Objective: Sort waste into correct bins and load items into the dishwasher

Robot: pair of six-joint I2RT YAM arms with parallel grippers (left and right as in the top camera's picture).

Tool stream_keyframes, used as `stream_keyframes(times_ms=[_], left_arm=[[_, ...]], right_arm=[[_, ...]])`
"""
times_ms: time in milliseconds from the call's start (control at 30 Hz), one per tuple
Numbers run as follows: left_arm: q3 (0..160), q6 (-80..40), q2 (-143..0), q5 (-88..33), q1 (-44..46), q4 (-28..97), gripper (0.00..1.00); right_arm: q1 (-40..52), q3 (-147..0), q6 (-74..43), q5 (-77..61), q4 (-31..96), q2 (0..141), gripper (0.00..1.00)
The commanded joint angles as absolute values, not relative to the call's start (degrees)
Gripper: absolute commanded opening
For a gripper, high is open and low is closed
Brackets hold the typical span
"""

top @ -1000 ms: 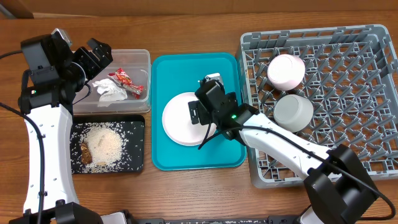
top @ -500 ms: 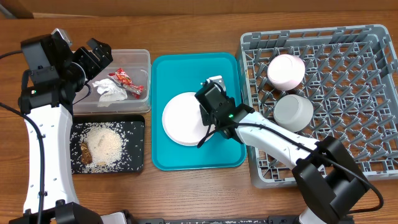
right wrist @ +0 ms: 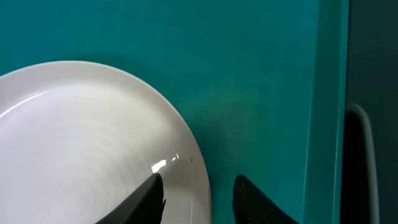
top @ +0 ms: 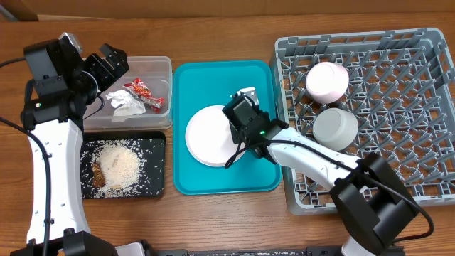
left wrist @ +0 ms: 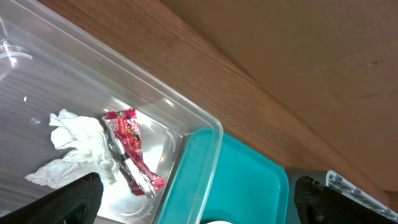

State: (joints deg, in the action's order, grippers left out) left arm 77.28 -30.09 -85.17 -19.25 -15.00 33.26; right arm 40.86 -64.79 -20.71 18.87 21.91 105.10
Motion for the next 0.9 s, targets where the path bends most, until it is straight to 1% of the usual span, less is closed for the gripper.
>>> stream_keyframes(times_ms=[0, 300, 433, 567, 700, 867], left_arm=[[77.8, -30.5, -85.5, -18.9, -14.9, 33.2, 1.00], [77.8, -30.5, -85.5, -18.9, -14.9, 33.2, 1.00], [77.8, -30.5, -85.5, -18.9, -14.9, 33.2, 1.00], [77.8, -30.5, -85.5, -18.9, -14.9, 33.2, 1.00], [77.8, -30.5, -85.5, -18.9, -14.9, 33.2, 1.00], [77.8, -30.5, -85.5, -18.9, -14.9, 33.2, 1.00]], right_arm=[[40.6, -64.3, -20.6, 19.9, 21.5, 105.7, 0.39], [40.6, -64.3, -20.2, 18.9, 22.3, 105.7, 0.40], [39.5, -64.4, -19.2, 15.2, 23.2, 105.7, 0.38], [37.2, -64.5, -17.7, 9.7, 23.8, 105.7, 0.33], [33.3, -64.6, -17.8, 2.2, 25.0, 105.7, 0.33], [31.5, -64.6, -17.8, -0.9, 26.1, 105.7, 0.33]])
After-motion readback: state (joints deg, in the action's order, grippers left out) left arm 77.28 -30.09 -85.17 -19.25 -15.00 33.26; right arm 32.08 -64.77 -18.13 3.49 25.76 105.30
